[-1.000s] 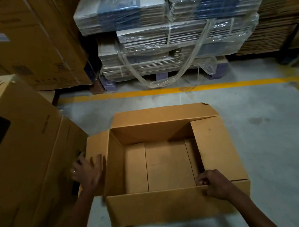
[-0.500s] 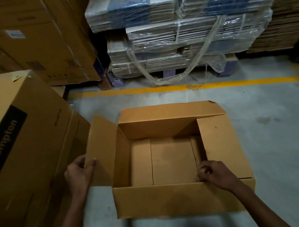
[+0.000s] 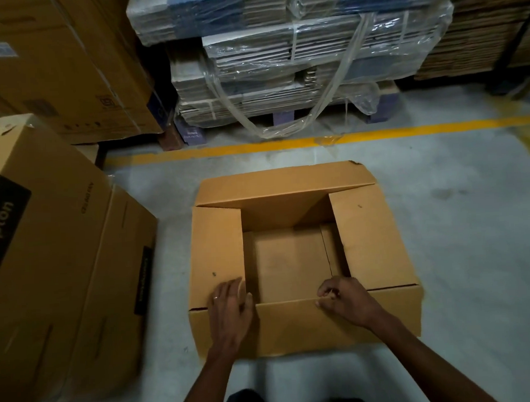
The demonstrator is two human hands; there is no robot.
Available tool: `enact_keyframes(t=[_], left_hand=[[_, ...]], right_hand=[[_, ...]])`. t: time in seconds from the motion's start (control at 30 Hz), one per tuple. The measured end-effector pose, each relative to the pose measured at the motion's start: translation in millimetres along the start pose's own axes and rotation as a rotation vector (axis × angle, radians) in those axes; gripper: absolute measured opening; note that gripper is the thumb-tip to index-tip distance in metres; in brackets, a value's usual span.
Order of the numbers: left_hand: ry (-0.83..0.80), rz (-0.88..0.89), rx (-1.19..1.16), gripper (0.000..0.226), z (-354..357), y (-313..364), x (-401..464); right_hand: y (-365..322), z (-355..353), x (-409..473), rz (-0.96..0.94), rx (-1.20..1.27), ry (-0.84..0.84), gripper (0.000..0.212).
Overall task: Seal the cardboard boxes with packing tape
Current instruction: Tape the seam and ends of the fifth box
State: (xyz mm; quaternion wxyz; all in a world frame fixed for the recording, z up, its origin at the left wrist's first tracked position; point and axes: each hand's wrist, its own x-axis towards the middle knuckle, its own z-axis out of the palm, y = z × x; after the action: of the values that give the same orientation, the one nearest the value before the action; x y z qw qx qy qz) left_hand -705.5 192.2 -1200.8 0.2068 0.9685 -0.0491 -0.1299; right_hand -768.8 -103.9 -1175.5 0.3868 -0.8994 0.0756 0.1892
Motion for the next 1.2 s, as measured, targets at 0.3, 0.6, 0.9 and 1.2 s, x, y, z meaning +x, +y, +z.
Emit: enact_keyframes(t=[0.3, 0.6, 0.9, 1.2], left_hand=[[0.178, -0.510, -0.449, 0.098, -12, -53, -55], [0.084, -0.575, -0.679, 0.020, -38, -85, -74], [0.123, -0.542, -1.139, 0.036, -105, -78, -70], [0.150, -0.428, -1.058, 0.069, -91, -42, 21]], right_hand=[[51, 4, -47, 0.277, 0.037, 0.797, 0.012], [57, -2, -75, 0.775, 0.351, 0.783, 0.057], [60, -125, -110, 0.682, 0.752, 0.298, 0.061], [49, -114, -35, 0.602, 0.895, 0.395, 0.051]])
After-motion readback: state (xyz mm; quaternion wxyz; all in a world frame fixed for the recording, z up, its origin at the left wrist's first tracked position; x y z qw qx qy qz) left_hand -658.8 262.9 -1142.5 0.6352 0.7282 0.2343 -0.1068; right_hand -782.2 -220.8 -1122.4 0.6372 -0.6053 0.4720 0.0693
